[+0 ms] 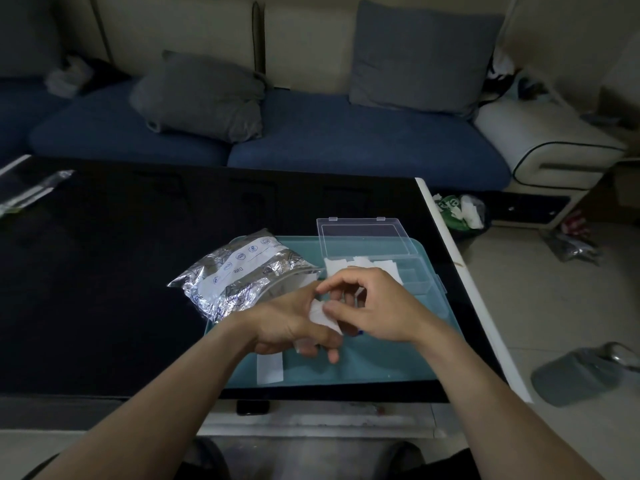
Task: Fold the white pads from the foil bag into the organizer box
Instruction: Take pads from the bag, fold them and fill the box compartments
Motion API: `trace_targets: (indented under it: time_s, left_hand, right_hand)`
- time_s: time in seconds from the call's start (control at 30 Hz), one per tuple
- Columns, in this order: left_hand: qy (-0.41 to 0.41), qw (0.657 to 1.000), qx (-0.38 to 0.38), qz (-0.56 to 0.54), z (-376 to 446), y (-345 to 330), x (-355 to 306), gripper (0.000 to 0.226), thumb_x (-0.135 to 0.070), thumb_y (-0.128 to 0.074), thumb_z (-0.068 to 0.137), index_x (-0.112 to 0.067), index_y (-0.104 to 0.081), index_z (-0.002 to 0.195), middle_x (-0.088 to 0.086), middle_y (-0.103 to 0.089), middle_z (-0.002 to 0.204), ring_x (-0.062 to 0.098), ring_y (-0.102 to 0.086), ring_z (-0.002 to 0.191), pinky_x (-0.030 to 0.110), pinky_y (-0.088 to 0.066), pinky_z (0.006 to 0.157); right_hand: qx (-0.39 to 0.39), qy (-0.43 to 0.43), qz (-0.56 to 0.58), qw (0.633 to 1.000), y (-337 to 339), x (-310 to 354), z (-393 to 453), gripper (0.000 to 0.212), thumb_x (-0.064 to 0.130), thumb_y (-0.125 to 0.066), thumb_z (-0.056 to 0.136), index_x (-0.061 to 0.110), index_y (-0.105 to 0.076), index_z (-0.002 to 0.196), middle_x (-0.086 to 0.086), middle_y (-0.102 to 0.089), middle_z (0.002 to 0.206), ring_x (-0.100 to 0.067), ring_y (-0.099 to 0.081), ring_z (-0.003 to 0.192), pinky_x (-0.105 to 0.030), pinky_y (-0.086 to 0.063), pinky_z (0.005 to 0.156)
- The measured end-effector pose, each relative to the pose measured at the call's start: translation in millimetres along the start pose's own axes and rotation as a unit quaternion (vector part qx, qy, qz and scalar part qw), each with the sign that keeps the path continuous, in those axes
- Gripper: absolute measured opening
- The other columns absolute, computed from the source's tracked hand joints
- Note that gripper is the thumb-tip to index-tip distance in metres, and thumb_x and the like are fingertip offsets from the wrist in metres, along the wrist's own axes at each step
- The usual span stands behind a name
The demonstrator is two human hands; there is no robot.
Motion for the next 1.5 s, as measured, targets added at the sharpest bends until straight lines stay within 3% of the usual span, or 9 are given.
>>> trace_targets:
  time_s: [0.17, 0.4, 0.53, 0.73, 0.97, 1.1, 1.3, 1.4, 1.5]
  left_hand:
    - [-0.002, 0.999, -0.004, 0.041, 1, 1, 2, 0.06, 0.012, -0.068, 0.083, -0.009, -0.038, 0.13, 0.029, -0.064, 0.113, 0.027, -0.066, 0.064, 0.022, -0.037, 0.042]
    - [0.017, 0.992, -0.007, 0.123, 0, -3, 3, 0.06, 0.0, -0.076, 0.082, -0.017, -0.036, 0.124, 0.02, -0.07, 0.108, 0.026, -0.066, 0.061, 0.023, -0.039, 0.043]
    - [0.012, 0.99, -0.011, 0.141, 1, -2, 4, 0.049, -0.007, -0.076, 0.084, -0.015, -0.042, 0.118, 0.03, -0.067, 0.09, 0.021, -0.055, 0.051, 0.023, -0.036, 0.042]
    - [0.023, 0.993, 0.016, 0.112, 3, -4, 3, 0.013, -0.015, -0.059, 0.098, -0.013, -0.047, 0.102, 0.011, -0.071, 0.088, 0.015, -0.05, 0.049, 0.025, -0.034, 0.049]
    - [0.029, 0.995, 0.017, 0.094, 5, 0, 10, 0.011, -0.018, -0.055, 0.1, -0.013, -0.052, 0.109, 0.016, -0.071, 0.097, 0.019, -0.057, 0.056, 0.027, -0.038, 0.052]
    - [0.012, 0.998, -0.051, 0.032, 9, 9, 10, 0.019, -0.015, -0.051, 0.1, 0.002, -0.057, 0.107, 0.023, -0.069, 0.098, 0.02, -0.062, 0.058, 0.024, -0.044, 0.048]
    - [-0.016, 0.979, -0.158, -0.126, 15, 19, 9, 0.031, -0.018, -0.042, 0.105, 0.0, -0.049, 0.13, 0.016, -0.071, 0.095, 0.024, -0.069, 0.074, 0.031, -0.057, 0.061]
    - [-0.059, 0.948, -0.313, 0.022, 16, 32, 4, 0.042, -0.025, -0.044, 0.105, -0.015, -0.038, 0.145, 0.006, -0.066, 0.116, 0.017, -0.065, 0.097, 0.033, -0.055, 0.085]
    - [-0.164, 0.92, -0.346, 0.08, 20, 26, -9, 0.055, -0.045, -0.042, 0.101, -0.029, -0.026, 0.151, 0.002, -0.062, 0.131, 0.015, -0.056, 0.124, 0.039, -0.044, 0.108]
  right_hand:
    - [-0.029, -0.006, 0.0, 1.0, -1, 2, 1, 0.004, 0.02, -0.078, 0.086, 0.021, -0.076, 0.089, 0.009, -0.064, 0.078, -0.001, -0.057, 0.058, -0.015, -0.044, 0.058]
    - [-0.006, -0.07, 0.006, 0.998, -12, -12, 4, 0.006, 0.016, -0.076, 0.086, 0.018, -0.074, 0.081, 0.016, -0.057, 0.054, 0.003, -0.05, 0.049, -0.013, -0.038, 0.053]
    - [0.023, -0.086, 0.029, 0.996, -13, -12, 4, 0.01, 0.012, -0.07, 0.09, 0.017, -0.072, 0.081, 0.013, -0.059, 0.061, 0.003, -0.049, 0.052, -0.014, -0.041, 0.055]
    - [0.025, -0.097, 0.063, 0.993, -14, -10, 3, 0.012, 0.009, -0.065, 0.088, 0.014, -0.07, 0.078, 0.005, -0.065, 0.07, -0.005, -0.057, 0.065, -0.025, -0.048, 0.066]
    - [0.013, -0.112, 0.039, 0.993, -8, -18, 4, 0.02, 0.011, -0.068, 0.079, 0.021, -0.067, 0.062, 0.004, -0.062, 0.062, -0.012, -0.053, 0.061, -0.035, -0.045, 0.062]
    - [-0.002, -0.089, 0.04, 0.995, -4, -13, 4, 0.003, 0.017, -0.07, 0.088, 0.018, -0.073, 0.086, 0.009, -0.068, 0.077, -0.007, -0.061, 0.073, -0.033, -0.053, 0.076]
    - [0.036, -0.157, 0.0, 0.987, -5, -25, -3, 0.031, 0.029, -0.077, 0.086, 0.022, -0.066, 0.114, 0.007, -0.067, 0.1, -0.014, -0.065, 0.087, -0.028, -0.054, 0.079]
    - [-0.006, -0.174, 0.059, 0.983, -6, -29, -3, 0.037, 0.032, -0.08, 0.084, 0.018, -0.063, 0.114, 0.01, -0.069, 0.101, -0.007, -0.067, 0.093, -0.023, -0.055, 0.083]
    - [-0.089, -0.229, 0.19, 0.951, -4, -40, -4, 0.063, 0.028, -0.084, 0.08, 0.017, -0.048, 0.131, 0.004, -0.065, 0.115, -0.016, -0.069, 0.104, -0.036, -0.056, 0.095]
Point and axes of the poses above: each hand's wrist, its own z-axis towards the middle knuckle, its own y-axis out of the back of the hand, x = y × z, the point moved 7 cm from there along z, towards the middle knuckle
